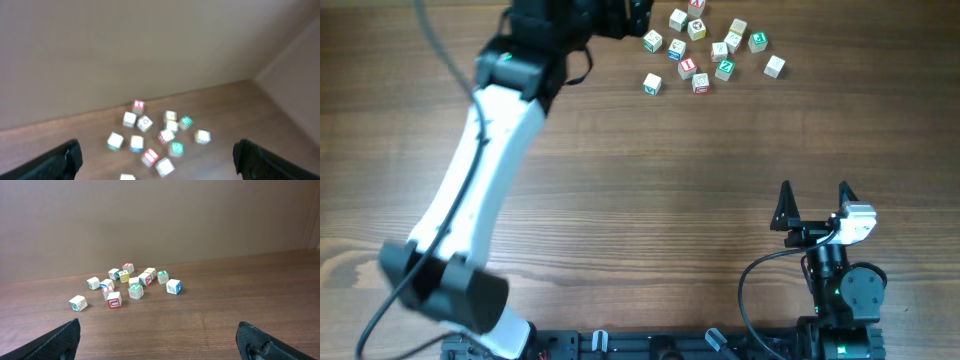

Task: Form a horizontal line
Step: 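Reach the left gripper forward to a block at the pile's left edge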

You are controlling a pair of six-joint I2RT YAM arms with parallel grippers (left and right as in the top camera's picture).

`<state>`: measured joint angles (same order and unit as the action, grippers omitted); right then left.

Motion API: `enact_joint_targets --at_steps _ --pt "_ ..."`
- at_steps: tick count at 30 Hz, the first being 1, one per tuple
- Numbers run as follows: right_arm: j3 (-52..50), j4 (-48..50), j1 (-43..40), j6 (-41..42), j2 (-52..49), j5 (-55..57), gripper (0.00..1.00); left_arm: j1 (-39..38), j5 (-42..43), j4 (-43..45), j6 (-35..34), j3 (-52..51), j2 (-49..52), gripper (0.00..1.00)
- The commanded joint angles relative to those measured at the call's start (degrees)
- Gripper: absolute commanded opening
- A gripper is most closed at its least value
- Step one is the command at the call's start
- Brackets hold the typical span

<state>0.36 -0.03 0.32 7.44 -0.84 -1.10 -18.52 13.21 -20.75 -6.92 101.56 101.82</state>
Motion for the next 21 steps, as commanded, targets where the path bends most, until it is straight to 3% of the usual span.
enact_joint_targets --at_steps 1,6,12,21 --pt "-0.1 0.2 -0.2 0.2 0.4 -0.7 1.00 -2.0 -3.8 4.5 9.5 1.0 8.5 1.00" --pt "-0.1 0.2 -0.2 0.2 0.4 -0.7 1.00 -2.4 -5.0 9.3 9.5 1.0 21.6 1.00" --pt "-0.1 0.2 -0.2 0.2 0.4 -0.7 1.00 -2.4 -5.0 10.7 9.5 1.0 30.6 1.00" --pt "-0.1 0.2 -0.2 0.2 0.4 -0.7 1.00 -3.0 -5.0 8.9 9.5 0.9 33.9 0.89"
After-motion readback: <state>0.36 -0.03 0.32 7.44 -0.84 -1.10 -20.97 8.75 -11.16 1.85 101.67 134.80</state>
